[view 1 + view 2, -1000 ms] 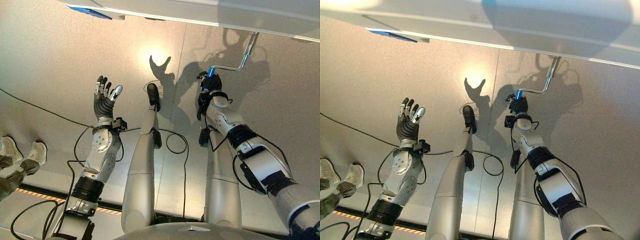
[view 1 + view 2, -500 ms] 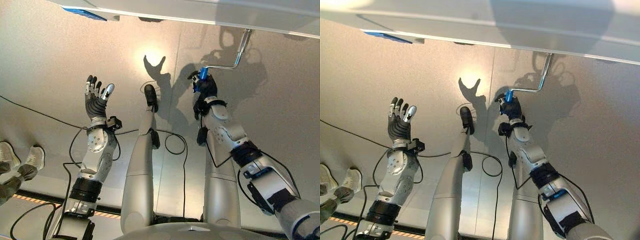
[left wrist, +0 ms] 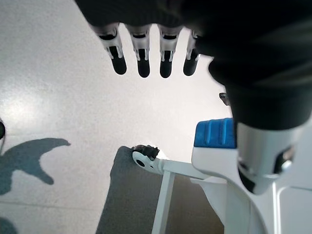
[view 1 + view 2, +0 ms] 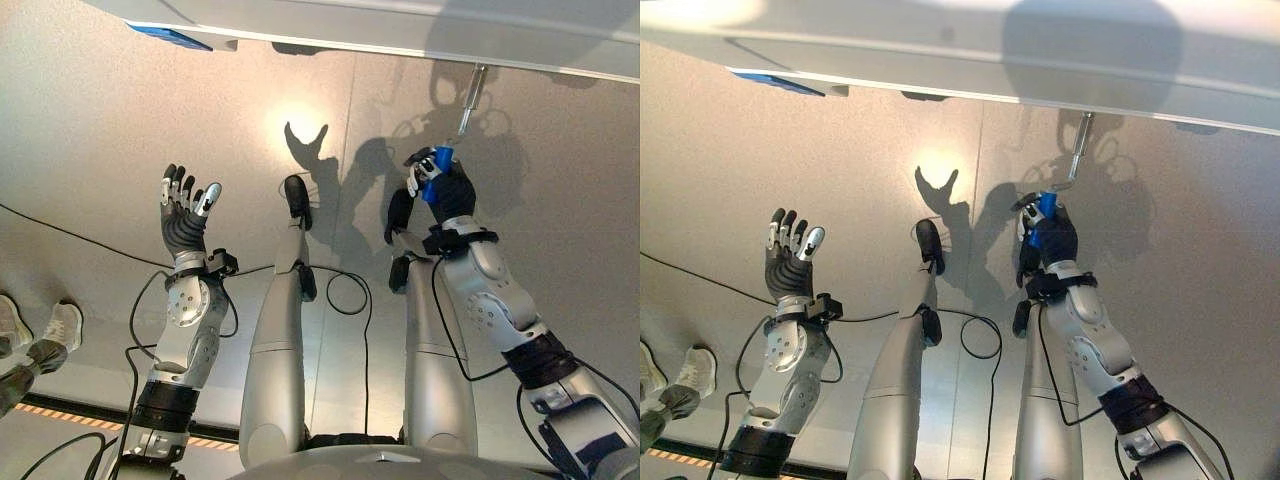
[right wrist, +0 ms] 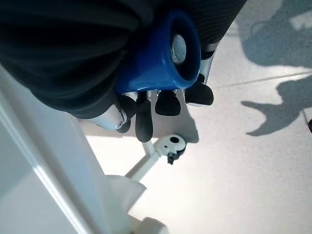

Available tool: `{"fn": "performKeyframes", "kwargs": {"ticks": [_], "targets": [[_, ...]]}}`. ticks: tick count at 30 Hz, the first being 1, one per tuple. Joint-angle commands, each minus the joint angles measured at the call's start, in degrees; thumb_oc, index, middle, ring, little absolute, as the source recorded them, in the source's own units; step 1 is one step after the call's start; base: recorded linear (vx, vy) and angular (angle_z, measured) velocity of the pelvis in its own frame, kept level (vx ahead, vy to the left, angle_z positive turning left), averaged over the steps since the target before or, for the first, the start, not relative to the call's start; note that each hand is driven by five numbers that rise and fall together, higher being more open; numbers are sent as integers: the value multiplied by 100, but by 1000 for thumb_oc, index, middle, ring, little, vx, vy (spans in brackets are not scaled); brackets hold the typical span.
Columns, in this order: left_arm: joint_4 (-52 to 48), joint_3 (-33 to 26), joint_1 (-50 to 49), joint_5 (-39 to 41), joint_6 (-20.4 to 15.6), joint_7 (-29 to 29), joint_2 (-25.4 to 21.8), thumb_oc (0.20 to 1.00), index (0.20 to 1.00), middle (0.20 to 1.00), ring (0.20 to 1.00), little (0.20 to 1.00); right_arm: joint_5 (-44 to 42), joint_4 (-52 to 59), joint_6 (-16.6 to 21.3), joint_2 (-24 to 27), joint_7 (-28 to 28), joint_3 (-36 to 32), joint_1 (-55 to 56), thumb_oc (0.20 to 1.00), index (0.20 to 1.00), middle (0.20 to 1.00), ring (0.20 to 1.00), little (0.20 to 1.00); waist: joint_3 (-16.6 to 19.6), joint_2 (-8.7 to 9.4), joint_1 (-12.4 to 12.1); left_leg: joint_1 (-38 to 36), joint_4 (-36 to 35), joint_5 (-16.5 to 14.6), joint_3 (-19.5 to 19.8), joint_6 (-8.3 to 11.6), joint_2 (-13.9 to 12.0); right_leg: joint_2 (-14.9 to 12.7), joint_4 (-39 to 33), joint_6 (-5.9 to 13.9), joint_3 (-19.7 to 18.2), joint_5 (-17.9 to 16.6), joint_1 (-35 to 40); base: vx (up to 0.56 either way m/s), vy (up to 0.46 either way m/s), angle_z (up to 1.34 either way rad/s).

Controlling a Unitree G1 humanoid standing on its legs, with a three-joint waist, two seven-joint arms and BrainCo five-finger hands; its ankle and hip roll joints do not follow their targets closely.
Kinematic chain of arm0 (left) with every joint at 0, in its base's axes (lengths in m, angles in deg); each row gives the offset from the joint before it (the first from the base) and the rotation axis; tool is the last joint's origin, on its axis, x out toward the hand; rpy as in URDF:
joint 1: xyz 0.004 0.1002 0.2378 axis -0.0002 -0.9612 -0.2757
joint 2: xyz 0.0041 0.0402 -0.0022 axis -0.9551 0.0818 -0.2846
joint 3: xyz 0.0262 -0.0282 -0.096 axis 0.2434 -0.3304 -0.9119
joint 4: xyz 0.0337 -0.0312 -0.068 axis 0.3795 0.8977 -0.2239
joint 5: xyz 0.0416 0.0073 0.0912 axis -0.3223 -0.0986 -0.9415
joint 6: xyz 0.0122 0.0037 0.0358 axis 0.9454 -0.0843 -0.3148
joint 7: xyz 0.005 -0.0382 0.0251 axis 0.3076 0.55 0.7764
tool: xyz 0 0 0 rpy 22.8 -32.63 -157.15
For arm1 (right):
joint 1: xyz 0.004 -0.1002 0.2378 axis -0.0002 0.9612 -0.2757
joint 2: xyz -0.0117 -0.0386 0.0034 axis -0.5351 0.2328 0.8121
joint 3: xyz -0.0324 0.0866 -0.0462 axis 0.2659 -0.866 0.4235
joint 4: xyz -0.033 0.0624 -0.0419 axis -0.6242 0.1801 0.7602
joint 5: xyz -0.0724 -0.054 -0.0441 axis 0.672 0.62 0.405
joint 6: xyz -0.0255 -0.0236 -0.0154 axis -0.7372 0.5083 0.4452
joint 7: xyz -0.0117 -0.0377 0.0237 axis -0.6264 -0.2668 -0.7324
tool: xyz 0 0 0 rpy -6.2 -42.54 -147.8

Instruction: Raise the hospital bed

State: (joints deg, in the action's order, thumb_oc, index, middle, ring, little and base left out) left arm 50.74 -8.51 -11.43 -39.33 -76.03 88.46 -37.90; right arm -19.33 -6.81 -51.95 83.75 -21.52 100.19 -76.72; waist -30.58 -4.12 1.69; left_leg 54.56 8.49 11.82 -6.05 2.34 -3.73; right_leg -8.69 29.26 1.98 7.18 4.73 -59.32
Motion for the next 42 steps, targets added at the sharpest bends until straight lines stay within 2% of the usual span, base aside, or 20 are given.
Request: {"fn": "performKeyframes", "kwargs": {"ticks": [1, 2, 3, 4, 14, 26, 32, 33, 35, 36, 37, 39, 41, 42], "targets": [[-285, -211, -248, -254, -232, -54, -250, 1000, 1000, 1000, 1000, 1000, -183, 1089, 1210, 86, -135, -950, -389, 200, 200, 200, 200, 200, 79, 124, -32, -82, 610, -979, 236, 207, 194, 24, -1377, 574, -32, -833, 410, -65, -22, 1], [-304, -243, -250, -251, -244, -63, -266, 1000, 1000, 1000, 1000, 1000, -162, 1133, 1239, 108, -128, -1039, -342, 200, 200, 200, 200, 200, 79, 135, -6, 25, 590, -810, 185, 177, 197, 3, -1412, 531, 1, -992, 308, 0, 0, 0], [-298, -253, -273, -258, -240, -81, -261, 1000, 1000, 1000, 1000, 1000, -147, 1138, 1248, 106, -122, -1107, -285, 200, 200, 200, 200, 200, 79, 132, -10, -120, 578, -970, 231, 215, 189, 32, -1375, 576, -37, -831, 427, -65, -13, -1], [-298, -269, -279, -253, -252, -95, -259, 1000, 1000, 1000, 1000, 1000, -153, 1157, 1272, 111, -115, -1189, -272, 200, 200, 200, 200, 200, 79, 150, 9, -10, 559, -795, 175, 185, 201, 13, -1422, 535, -6, -997, 324, 0, 0, 0], [-305, -309, -318, -212, -323, -113, -224, 1000, 1000, 1000, 1000, 1000, 200, 750, 1503, -9, 688, -2109, 0, 200, 200, 200, 200, 200, 79, 195, 106, -62, 528, -817, 155, 197, 176, 56, -1416, 530, -15, -956, 349, -6, -1, 0], [-359, -325, -292, -174, -418, -19, -209, 1000, 1000, 1000, 1000, 1000, 676, -152, 1502, -111, 1580, -2575, -36, 200, 200, 200, 200, 200, 79, 182, 144, -1, 536, -838, 171, 182, 168, 80, -1389, 527, -38, -936, 289, 0, 0, 0], [-417, -310, -319, -187, -443, 34, -224, 1000, 1000, 1000, 1000, 1000, 949, -777, 1311, 39, 1965, -2658, -255, 200, 200, 200, 200, 200, 79, 140, 107, 24, 529, -841, 186, 175, 177, 74, -1359, 523, -27, -926, 238, 12, 1, 0], [-418, -288, -348, -180, -440, 38, -244, 1000, 1000, 1000, 1000, 1000, 1084, -1084, 1213, 139, 2150, -2654, -351, 200, 200, 200, 200, 200, 79, 120, 70, -95, 533, -1002, 242, 200, 173, 92, -1316, 560, -60, -774, 338, 56, 6, 0], [-423, -280, -361, -177, -450, 37, -254, 1000, 1000, 1000, 1000, 1000, 1206, -1271, 1118, 214, 2234, -2633, -433, 200, 200, 200, 200, 200, 79, 110, 59, -72, 523, -967, 231, 191, 176, 85, -1328, 550, -55, -810, 314, 0, 3, -1], [-411, -255, -366, -165, -461, 44, -266, 1000, 1000, 1000, 1000, 1000, 1233, -1526, 1043, 266, 2333, -2592, -527, 200, 200, 200, 200, 200, 79, 100, 43, 7, 526, -861, 182, 165, 181, 70, -1339, 515, -21, -910, 246, 0, 0, 0], [-402, -233, -381, -147, -467, 37, -275, 1000, 1000, 1000, 1000, 1000, 1296, -1792, 921, 345, 2361, -2540, -655, 200, 200, 200, 200, 200, 79, 84, 11, -93, 526, -1002, 237, 194, 178, 89, -1311, 556, -65, -775, 329, 0, 0, 0], [-467, -122, -438, -64, -519, -43, -309, 1000, 1000, 1000, 1000, 1000, 1435, -2646, 611, 593, 2447, -2342, -1104, 200, 200, 200, 200, 200, 79, 43, -61, -79, 508, -999, 231, 193, 181, 81, -1315, 547, -54, -770, 306, 35, 6, -2], [-483, -85, -431, -41, -529, -70, -331, 1000, 1000, 1000, 1000, 1000, 1494, -3024, 502, 694, 2497, -2251, -1274, 200, 200, 200, 200, 200, 79, 30, -84, -74, 507, -997, 232, 193, 184, 81, -1306, 542, -51, -770, 294, -29, 6, 0], [-495, -15, -408, -7, -550, -106, -363, 1000, 1000, 1000, 1000, 1000, 1433, -3456, 448, 758, 2491, -2116, -1542, 200, 200, 200, 200, 200, 79, 17, -106, 31, 492, -848, 175, 162, 188, 58, -1340, 500, -4, -909, 207, -47, 11, 0]]}}
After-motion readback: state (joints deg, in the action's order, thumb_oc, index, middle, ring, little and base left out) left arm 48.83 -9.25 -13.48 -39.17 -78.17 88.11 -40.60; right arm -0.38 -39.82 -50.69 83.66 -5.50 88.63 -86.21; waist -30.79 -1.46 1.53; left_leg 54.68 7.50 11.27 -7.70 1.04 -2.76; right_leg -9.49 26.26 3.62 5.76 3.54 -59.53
